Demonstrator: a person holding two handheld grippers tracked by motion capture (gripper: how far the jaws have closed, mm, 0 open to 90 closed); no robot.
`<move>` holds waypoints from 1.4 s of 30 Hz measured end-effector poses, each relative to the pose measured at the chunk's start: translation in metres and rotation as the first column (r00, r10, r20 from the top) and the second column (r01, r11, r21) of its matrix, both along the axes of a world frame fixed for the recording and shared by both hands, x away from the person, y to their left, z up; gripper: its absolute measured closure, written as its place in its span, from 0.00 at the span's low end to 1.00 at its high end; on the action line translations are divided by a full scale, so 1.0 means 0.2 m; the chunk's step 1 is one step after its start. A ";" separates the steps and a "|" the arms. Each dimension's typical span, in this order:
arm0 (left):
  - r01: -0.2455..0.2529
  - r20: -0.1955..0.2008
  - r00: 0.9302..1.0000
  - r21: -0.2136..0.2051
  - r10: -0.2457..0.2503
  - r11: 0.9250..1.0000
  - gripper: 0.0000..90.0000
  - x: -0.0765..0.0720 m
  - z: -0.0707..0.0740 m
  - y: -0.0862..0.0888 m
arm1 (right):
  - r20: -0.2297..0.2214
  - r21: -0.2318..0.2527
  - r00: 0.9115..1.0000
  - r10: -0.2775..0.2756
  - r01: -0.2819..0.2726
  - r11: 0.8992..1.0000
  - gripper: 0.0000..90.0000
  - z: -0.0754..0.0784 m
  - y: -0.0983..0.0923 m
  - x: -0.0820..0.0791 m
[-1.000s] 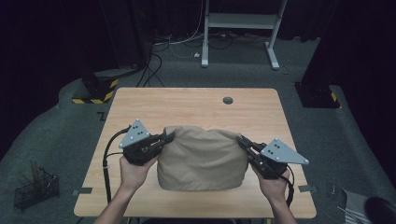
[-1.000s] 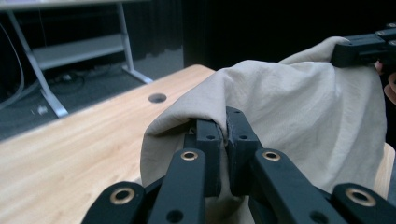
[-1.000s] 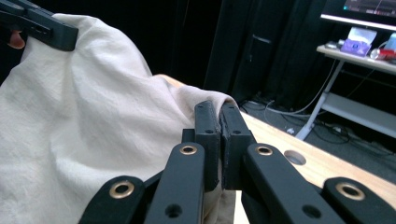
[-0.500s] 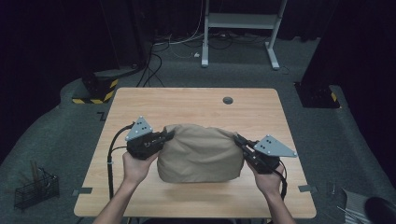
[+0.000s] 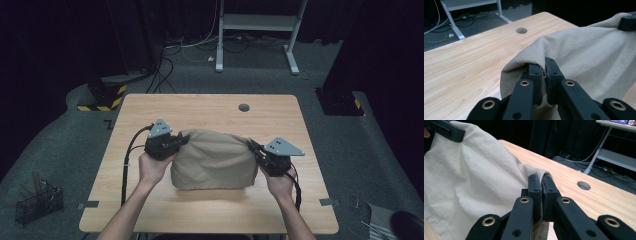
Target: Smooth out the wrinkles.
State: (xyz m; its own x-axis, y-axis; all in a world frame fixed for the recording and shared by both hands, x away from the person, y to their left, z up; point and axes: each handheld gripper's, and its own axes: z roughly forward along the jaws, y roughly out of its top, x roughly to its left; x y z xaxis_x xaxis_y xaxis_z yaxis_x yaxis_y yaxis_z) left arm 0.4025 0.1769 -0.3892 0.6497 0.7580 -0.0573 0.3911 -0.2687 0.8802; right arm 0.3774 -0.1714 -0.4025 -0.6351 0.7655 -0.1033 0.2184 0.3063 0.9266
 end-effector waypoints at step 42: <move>-0.068 -0.094 0.993 0.087 0.076 0.994 0.94 0.27 -0.27 -0.03 | -0.149 -0.068 0.984 -0.101 0.092 0.993 0.97 -0.26 0.06 0.32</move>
